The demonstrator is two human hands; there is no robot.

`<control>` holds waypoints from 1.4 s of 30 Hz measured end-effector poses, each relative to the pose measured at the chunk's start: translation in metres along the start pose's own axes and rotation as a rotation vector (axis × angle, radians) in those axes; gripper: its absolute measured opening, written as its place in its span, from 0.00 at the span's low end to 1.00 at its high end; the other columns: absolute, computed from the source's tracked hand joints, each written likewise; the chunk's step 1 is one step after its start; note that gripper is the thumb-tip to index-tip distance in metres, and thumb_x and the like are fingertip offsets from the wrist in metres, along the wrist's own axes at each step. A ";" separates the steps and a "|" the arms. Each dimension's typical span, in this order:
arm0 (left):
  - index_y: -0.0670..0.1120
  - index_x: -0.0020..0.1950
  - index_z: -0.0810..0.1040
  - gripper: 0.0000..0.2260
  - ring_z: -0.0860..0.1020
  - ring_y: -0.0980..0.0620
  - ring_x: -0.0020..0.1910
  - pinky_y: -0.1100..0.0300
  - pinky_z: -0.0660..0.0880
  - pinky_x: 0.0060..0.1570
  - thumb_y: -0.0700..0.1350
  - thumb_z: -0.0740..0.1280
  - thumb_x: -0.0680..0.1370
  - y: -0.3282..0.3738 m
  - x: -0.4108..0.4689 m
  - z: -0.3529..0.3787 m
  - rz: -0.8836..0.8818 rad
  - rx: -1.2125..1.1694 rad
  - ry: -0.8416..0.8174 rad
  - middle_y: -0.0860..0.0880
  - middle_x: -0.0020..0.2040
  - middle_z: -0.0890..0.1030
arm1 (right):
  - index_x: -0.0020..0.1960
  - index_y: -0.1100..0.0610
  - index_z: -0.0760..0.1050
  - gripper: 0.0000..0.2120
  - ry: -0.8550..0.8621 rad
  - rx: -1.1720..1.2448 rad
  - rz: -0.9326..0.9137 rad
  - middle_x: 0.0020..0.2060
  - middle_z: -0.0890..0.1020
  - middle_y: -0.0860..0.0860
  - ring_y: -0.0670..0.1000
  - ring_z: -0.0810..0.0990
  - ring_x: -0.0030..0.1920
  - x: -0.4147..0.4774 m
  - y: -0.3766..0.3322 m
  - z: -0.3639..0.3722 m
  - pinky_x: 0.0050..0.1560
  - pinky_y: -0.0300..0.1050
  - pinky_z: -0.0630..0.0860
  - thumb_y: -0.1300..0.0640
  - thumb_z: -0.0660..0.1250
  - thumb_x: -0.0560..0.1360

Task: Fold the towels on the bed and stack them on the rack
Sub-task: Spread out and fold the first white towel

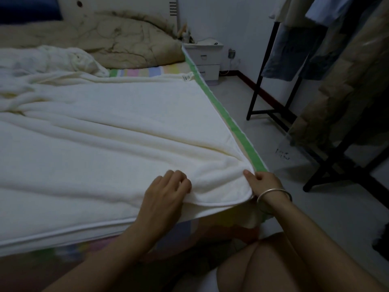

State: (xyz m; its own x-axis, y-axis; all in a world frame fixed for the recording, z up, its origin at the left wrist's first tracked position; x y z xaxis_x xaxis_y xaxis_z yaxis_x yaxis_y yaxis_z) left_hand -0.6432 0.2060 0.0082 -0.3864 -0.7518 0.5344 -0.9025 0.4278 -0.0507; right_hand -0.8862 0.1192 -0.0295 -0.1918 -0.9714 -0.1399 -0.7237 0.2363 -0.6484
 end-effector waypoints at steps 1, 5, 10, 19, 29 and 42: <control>0.45 0.41 0.75 0.09 0.71 0.45 0.38 0.55 0.63 0.34 0.37 0.58 0.65 0.003 -0.003 0.004 0.007 -0.014 -0.015 0.45 0.43 0.75 | 0.27 0.56 0.63 0.26 0.010 -0.013 -0.004 0.25 0.67 0.55 0.57 0.70 0.32 0.001 0.001 -0.001 0.38 0.47 0.64 0.43 0.61 0.78; 0.45 0.42 0.75 0.08 0.73 0.45 0.39 0.55 0.63 0.36 0.38 0.59 0.66 0.005 -0.010 0.017 -0.004 -0.018 -0.040 0.46 0.44 0.76 | 0.27 0.57 0.66 0.25 0.099 -0.098 -0.031 0.27 0.74 0.58 0.62 0.78 0.37 0.002 0.007 -0.001 0.40 0.50 0.72 0.42 0.62 0.77; 0.45 0.51 0.76 0.15 0.75 0.44 0.49 0.54 0.68 0.45 0.40 0.64 0.65 -0.002 -0.019 0.015 -0.064 -0.046 -0.036 0.46 0.53 0.77 | 0.56 0.57 0.70 0.15 0.223 -0.231 -0.063 0.51 0.79 0.60 0.63 0.77 0.54 -0.008 -0.006 -0.004 0.51 0.51 0.71 0.49 0.65 0.77; 0.42 0.63 0.74 0.26 0.75 0.44 0.60 0.50 0.70 0.58 0.49 0.69 0.66 -0.042 -0.054 0.004 -0.267 -0.041 -0.075 0.44 0.62 0.76 | 0.62 0.55 0.77 0.22 0.109 -0.294 -0.817 0.61 0.79 0.54 0.56 0.75 0.64 -0.092 -0.158 0.107 0.67 0.53 0.67 0.55 0.53 0.73; 0.41 0.62 0.75 0.29 0.75 0.42 0.58 0.49 0.68 0.57 0.43 0.65 0.60 -0.193 -0.184 -0.078 -0.654 0.285 0.009 0.42 0.60 0.78 | 0.78 0.49 0.43 0.28 -0.244 -0.647 -0.667 0.78 0.45 0.50 0.53 0.44 0.77 -0.114 -0.194 0.183 0.76 0.57 0.42 0.43 0.44 0.81; 0.44 0.40 0.70 0.16 0.71 0.42 0.33 0.56 0.59 0.30 0.30 0.70 0.59 -0.340 -0.282 -0.147 -0.804 0.526 -0.197 0.45 0.35 0.72 | 0.78 0.50 0.48 0.41 -0.314 -0.553 -1.194 0.78 0.48 0.52 0.53 0.43 0.77 -0.232 -0.317 0.298 0.76 0.55 0.41 0.38 0.27 0.69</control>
State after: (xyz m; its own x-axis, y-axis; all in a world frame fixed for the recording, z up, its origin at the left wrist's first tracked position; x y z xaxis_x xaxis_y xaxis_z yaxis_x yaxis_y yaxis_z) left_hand -0.1996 0.3462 -0.0009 0.3985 -0.8119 0.4266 -0.8620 -0.4905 -0.1282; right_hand -0.4142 0.2626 -0.0146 0.8407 -0.5355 0.0808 -0.5251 -0.8425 -0.1204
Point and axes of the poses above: each hand's wrist, its own x-axis towards the middle knuckle, its own z-axis out of the palm, y = z × x, the point moved 6 cm from there along x, towards the middle knuckle
